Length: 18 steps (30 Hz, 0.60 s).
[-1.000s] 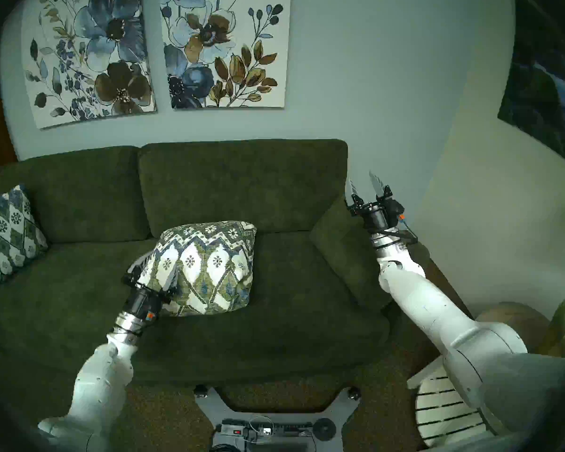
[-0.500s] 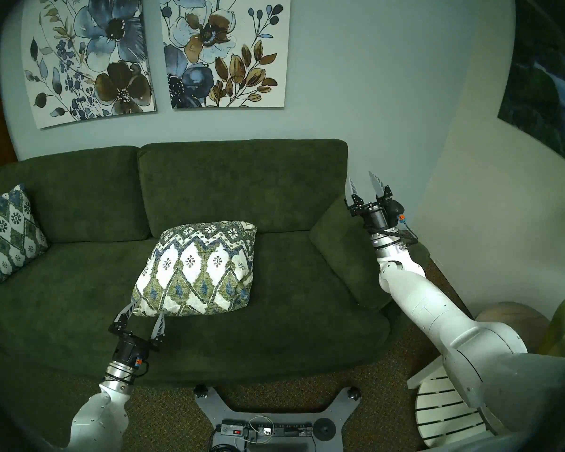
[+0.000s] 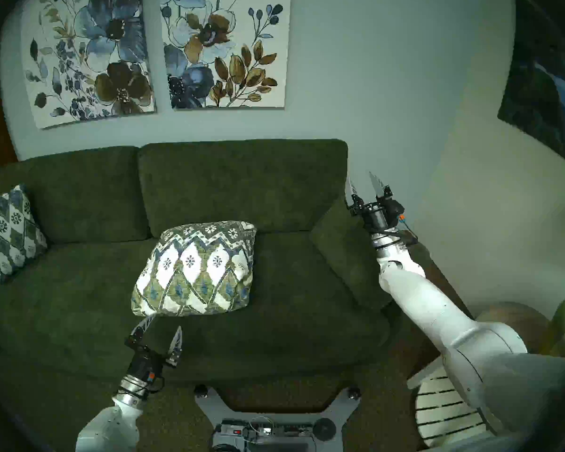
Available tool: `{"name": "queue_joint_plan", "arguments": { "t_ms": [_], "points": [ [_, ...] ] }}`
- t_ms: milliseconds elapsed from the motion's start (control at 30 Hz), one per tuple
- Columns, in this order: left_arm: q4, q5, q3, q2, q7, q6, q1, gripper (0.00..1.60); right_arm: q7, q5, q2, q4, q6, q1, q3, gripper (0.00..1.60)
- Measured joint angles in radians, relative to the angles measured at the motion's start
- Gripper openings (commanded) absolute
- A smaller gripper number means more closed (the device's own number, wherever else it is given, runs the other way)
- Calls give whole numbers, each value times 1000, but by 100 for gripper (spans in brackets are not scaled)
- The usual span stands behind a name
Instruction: Fluff a cushion
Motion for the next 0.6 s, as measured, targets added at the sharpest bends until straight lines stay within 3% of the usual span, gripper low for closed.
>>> {"name": "queue_joint_plan", "arguments": {
  "t_ms": [300, 467, 600],
  "points": [
    [155, -32, 12, 55, -141, 8, -94, 160, 0, 0, 0, 0, 0, 0, 0, 160],
    [174, 48, 42, 77, -145, 67, -140, 160, 0, 0, 0, 0, 0, 0, 0, 160],
    [149, 138, 69, 92, -103, 136, -156, 160, 0, 0, 0, 0, 0, 0, 0, 160]
  ]
}}
